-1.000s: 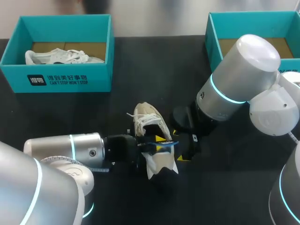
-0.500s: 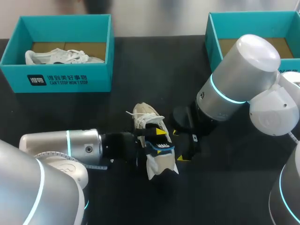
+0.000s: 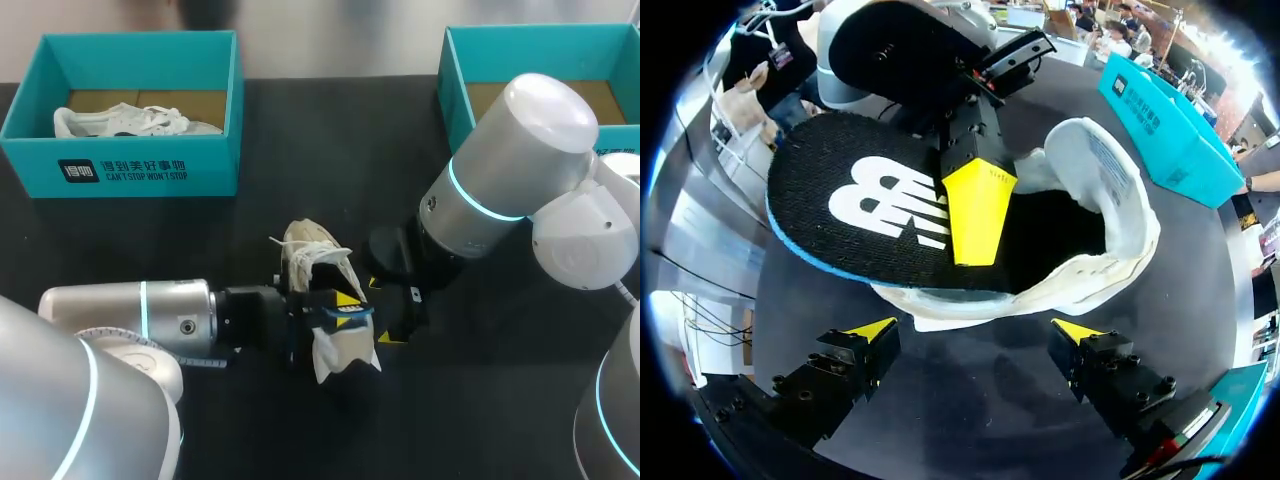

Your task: Take the shoe out of the shoebox, open the shoe tongue, remove and reinsert the insole, then place the shoe into the shoebox

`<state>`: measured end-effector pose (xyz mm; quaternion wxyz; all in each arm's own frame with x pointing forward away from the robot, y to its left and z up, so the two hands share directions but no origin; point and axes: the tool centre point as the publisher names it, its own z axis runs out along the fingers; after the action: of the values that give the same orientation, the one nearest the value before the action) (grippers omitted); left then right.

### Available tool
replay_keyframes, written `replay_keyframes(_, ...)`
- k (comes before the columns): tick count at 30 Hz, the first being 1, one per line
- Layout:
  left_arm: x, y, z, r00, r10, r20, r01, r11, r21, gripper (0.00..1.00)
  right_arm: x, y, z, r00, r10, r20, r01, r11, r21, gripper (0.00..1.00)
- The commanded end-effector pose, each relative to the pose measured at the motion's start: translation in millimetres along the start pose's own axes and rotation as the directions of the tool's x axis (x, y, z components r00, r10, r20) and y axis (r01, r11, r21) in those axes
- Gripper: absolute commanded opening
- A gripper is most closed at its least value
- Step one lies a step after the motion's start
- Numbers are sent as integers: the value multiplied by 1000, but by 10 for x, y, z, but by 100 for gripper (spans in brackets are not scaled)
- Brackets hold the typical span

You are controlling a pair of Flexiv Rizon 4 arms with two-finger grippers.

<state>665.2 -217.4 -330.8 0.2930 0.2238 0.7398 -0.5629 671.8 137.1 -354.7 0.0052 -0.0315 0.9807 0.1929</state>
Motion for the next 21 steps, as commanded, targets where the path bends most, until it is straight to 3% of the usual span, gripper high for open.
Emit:
replay_keyframes(1, 42, 181, 38, 1000, 17, 7, -17, 1000, 5, 0, 11, 8, 16, 1000, 0, 3, 0, 1000, 1, 100)
replay_keyframes(11, -10, 485, 75, 998, 56, 13, -55, 997, -54, 0, 11, 8, 16, 1000, 0, 3, 0, 1000, 1, 100)
replay_keyframes(17, -2, 429, 46, 1000, 22, 16, -21, 998, -54, 2, 11, 8, 16, 1000, 0, 3, 0, 1000, 1, 100)
replay_keyframes(19, -11, 358, 24, 1000, 9, 16, -9, 999, -47, 36, 11, 8, 16, 1000, 0, 3, 0, 1000, 1, 100)
replay_keyframes(21, -31, 296, 4, 1000, -4, 19, 5, 999, -40, 46, 11, 8, 16, 1000, 0, 3, 0, 1000, 1, 100)
